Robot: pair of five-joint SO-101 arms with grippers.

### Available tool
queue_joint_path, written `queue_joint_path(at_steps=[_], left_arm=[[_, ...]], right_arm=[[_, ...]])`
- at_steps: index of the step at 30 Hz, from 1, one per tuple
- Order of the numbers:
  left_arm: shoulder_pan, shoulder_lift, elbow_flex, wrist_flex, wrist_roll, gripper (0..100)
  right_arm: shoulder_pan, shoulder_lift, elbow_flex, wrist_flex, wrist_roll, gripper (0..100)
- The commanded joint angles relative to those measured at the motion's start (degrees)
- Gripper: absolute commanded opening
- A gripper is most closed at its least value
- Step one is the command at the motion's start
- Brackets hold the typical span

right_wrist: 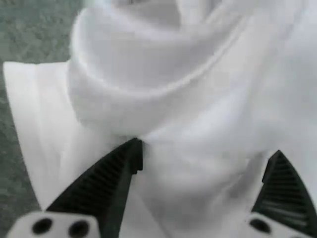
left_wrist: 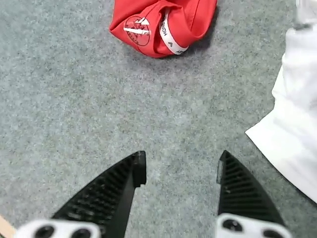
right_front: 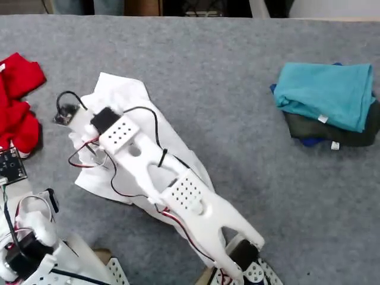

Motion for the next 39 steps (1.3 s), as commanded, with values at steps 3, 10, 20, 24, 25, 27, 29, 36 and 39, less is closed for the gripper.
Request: queue_joint_path(at_steps=[3,10,20,24,25,27,29,36,39], left_arm=[[0.0,0.6,-1.9,0.4,-0.4,25],[0.3,1.1,-1.9,0.4,-0.4,25],[0.3,1.1,0.8,-1.7,-0.4,25],[1.8,1.2,1.1,-2.8,-0.4,25],[2.4,1.2,1.2,-3.1,-0.4,25],[3.7,1.7,1.2,-3.3,-0.4,25],[5.7,3.3,0.9,-3.4,-0.2,25],[15.4,17.0,-3.0,-3.4,0.1,25],[21.9,24.1,-6.6,-3.4,3.5,25]], right_arm=[[0.8,5.2,-6.9,0.3,0.6,27.9],[4.0,6.5,-16.8,0.3,0.3,3.5],[8.6,-13.8,-21.5,1.4,-13.8,1.2],[17.5,-19.4,-21.2,1.8,-18.3,1.3],[20.3,-19.1,-21.0,2.7,-18.5,1.4],[26.3,-17.9,-18.3,3.9,-18.6,1.4],[32.4,-16.3,-12.5,4.0,-18.4,1.5],[48.4,-12.9,14.4,4.0,-11.0,1.5],[53.6,-12.9,24.4,4.0,-5.3,1.5]])
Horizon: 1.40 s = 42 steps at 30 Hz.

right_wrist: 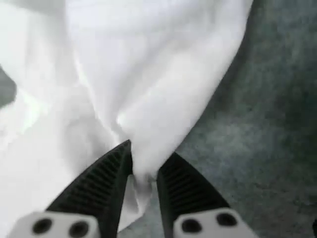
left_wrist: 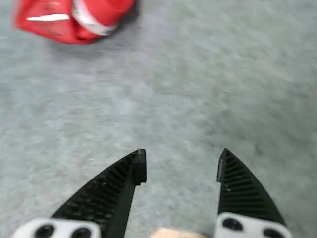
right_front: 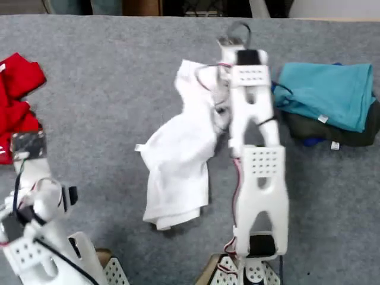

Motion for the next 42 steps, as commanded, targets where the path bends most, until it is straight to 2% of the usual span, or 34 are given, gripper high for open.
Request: queue_joint_path(at_steps=[1,3,8,10,14,18,20,23,27,31,35,40,42], left_arm=[[8.0,8.0,-5.8,-1.0,4.1,25],[14.0,12.2,-7.9,-1.0,6.2,25],[25.6,20.6,-10.9,-3.6,11.1,25],[25.8,23.5,-10.9,-6.6,11.4,25],[23.1,30.2,-12.0,-8.5,11.4,25],[22.2,37.6,-15.3,-11.0,12.1,25],[24.6,41.8,-18.6,-12.4,17.1,25],[31.4,48.6,-24.8,-15.1,28.3,25],[41.3,59.1,-32.5,-18.1,38.2,25],[45.3,68.4,-37.1,-17.2,42.1,25],[45.3,69.9,-36.1,-16.1,43.1,25],[45.4,67.3,-32.0,-16.8,42.7,25],[45.5,66.2,-30.2,-18.1,40.2,25]], right_arm=[[6.7,-1.0,11.1,0.5,7.0,1.6],[9.4,-2.5,15.8,0.5,10.7,4.5],[12.0,-16.5,27.4,0.6,21.5,30.2],[11.6,-25.8,32.6,0.6,28.5,36.2],[10.6,-43.6,38.3,0.6,38.5,36.0],[6.4,-50.9,35.6,0.4,38.3,35.4],[4.0,-48.4,31.4,-2.5,34.3,35.4],[1.9,-38.2,24.8,-10.8,27.6,35.3],[-0.4,-19.0,9.6,-17.2,25.5,35.3],[-2.6,0.6,-12.4,-19.4,25.8,35.3],[-5.4,15.6,-30.2,-14.3,27.8,35.3],[-6.6,23.0,-32.3,-17.3,28.9,35.3],[-6.6,22.4,-31.3,-17.7,29.1,35.2]])
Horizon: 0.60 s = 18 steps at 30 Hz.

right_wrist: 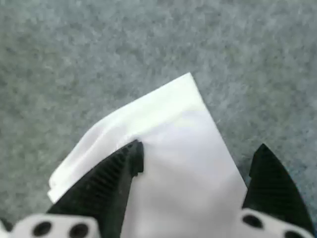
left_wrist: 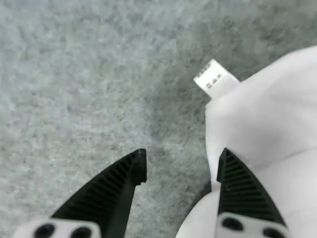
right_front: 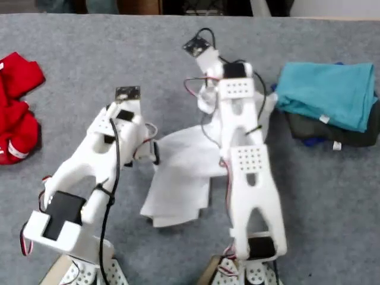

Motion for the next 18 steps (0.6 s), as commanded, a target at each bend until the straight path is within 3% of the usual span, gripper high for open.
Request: queue_joint_path(at_steps=[1,3,8,10,14,18], left_arm=[[0.7,-3.5,1.7,-1.5,-3.1,25],[0.8,-4.0,2.2,-1.4,-3.9,25],[-0.9,-3.9,0.8,0.0,-4.2,25],[-2.0,-3.8,-0.6,0.0,-4.2,25],[-2.3,-3.6,-3.3,-0.4,-4.2,25],[-2.7,-3.6,-2.5,-0.4,-4.2,25]], right_arm=[[-1.0,-0.7,0.0,-1.3,0.7,34.8],[-1.1,-2.2,3.3,-1.1,2.5,29.2],[-0.6,-5.5,7.3,-3.0,2.4,0.6],[0.0,-6.5,6.1,-3.2,-0.8,3.9],[0.5,-10.1,-0.7,-3.2,-11.0,1.4],[-0.1,-15.9,-8.3,2.5,-18.5,1.4]])
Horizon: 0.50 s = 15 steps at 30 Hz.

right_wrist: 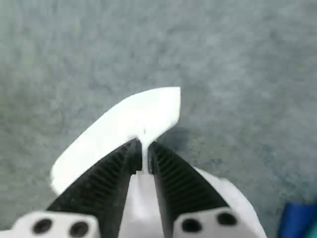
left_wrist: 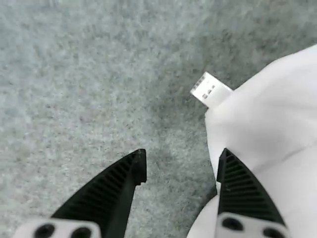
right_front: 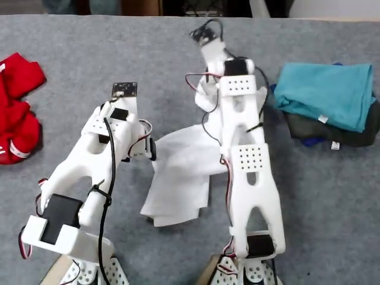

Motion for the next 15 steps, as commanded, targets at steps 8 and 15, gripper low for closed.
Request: queue_joint_path(at_steps=[8,15], left_arm=[[-4.8,-2.1,-1.8,-0.1,0.1,25],[-9.3,-2.3,-4.9,-0.5,1.6,25]], right_arm=[[-5.5,-26.2,-6.6,9.1,-4.5,1.3],[-3.2,-38.0,-6.8,9.1,-6.0,1.3]])
